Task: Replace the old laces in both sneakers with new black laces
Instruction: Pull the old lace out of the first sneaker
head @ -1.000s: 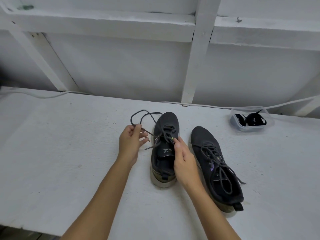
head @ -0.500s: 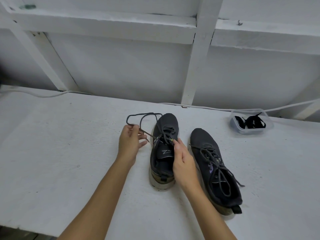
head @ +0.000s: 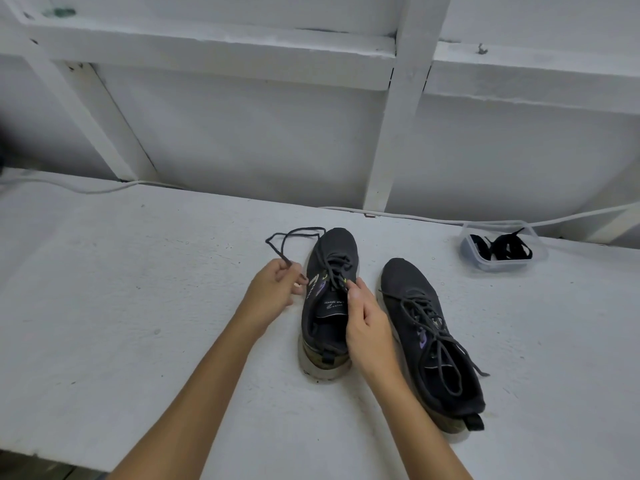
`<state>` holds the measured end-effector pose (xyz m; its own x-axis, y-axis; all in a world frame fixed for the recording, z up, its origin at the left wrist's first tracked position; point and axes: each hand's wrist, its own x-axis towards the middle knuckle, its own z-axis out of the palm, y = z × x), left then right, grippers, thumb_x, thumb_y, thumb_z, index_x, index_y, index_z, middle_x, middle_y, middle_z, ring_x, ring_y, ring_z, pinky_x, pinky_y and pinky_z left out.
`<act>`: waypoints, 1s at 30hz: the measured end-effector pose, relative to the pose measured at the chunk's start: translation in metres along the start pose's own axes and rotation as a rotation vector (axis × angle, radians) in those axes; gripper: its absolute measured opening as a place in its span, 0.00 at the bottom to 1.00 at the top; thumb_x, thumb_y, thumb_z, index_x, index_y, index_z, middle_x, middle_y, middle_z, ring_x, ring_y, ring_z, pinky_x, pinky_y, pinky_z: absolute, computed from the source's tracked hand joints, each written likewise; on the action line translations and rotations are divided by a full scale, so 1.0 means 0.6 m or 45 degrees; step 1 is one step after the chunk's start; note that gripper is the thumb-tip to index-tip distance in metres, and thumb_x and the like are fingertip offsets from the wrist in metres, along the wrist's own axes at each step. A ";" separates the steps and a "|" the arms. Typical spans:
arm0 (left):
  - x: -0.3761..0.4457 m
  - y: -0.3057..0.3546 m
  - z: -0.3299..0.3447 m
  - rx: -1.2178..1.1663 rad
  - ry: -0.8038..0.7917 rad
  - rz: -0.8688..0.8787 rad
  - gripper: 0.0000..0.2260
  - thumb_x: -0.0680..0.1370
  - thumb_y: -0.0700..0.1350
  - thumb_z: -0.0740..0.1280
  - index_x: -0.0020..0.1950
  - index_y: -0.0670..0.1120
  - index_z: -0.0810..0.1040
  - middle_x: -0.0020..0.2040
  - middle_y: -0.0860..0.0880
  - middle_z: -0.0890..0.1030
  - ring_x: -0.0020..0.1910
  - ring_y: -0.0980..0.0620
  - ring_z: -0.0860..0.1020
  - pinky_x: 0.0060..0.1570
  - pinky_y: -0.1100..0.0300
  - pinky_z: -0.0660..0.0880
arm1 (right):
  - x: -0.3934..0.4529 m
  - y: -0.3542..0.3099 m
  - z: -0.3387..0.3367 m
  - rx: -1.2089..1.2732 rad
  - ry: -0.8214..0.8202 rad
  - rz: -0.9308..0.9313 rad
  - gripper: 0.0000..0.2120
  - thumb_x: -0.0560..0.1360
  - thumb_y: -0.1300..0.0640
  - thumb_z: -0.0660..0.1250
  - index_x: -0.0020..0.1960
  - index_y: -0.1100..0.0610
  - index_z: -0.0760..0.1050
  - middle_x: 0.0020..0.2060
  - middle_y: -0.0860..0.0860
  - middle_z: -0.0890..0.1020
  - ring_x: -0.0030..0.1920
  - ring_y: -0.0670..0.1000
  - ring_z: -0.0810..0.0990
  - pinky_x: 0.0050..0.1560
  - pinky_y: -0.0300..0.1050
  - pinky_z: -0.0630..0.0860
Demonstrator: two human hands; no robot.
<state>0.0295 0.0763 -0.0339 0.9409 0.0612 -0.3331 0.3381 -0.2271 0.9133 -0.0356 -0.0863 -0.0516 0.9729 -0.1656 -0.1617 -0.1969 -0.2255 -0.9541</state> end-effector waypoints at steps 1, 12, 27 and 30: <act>-0.005 -0.003 0.000 0.054 -0.043 -0.013 0.10 0.82 0.54 0.63 0.56 0.50 0.77 0.49 0.53 0.84 0.48 0.53 0.82 0.51 0.53 0.79 | 0.000 -0.004 -0.002 0.013 0.005 -0.015 0.19 0.86 0.48 0.54 0.72 0.49 0.75 0.72 0.38 0.69 0.73 0.35 0.63 0.71 0.31 0.57; -0.076 -0.039 0.039 0.101 -0.035 0.265 0.15 0.81 0.53 0.64 0.68 0.55 0.78 0.65 0.63 0.77 0.65 0.69 0.71 0.64 0.70 0.69 | 0.063 -0.055 -0.060 -0.345 -0.120 0.080 0.05 0.77 0.50 0.72 0.50 0.48 0.87 0.43 0.41 0.86 0.46 0.38 0.83 0.49 0.34 0.77; -0.075 -0.015 0.056 0.206 -0.024 0.218 0.17 0.84 0.51 0.58 0.73 0.52 0.73 0.70 0.58 0.74 0.66 0.64 0.69 0.66 0.67 0.65 | 0.089 -0.055 -0.064 -0.408 -0.265 0.080 0.05 0.78 0.50 0.71 0.45 0.50 0.83 0.41 0.44 0.85 0.45 0.46 0.84 0.54 0.54 0.83; -0.076 -0.012 0.063 0.218 -0.023 0.215 0.18 0.85 0.51 0.57 0.73 0.51 0.72 0.71 0.58 0.73 0.67 0.64 0.68 0.67 0.68 0.64 | 0.091 -0.063 -0.061 -0.500 -0.226 0.021 0.06 0.81 0.52 0.65 0.47 0.51 0.78 0.43 0.46 0.83 0.46 0.49 0.83 0.54 0.56 0.82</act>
<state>-0.0168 0.0384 -0.0339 0.9829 -0.0086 -0.1842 0.1659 -0.3944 0.9038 0.0207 -0.1222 -0.0150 0.9682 -0.0119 -0.2498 -0.2105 -0.5781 -0.7884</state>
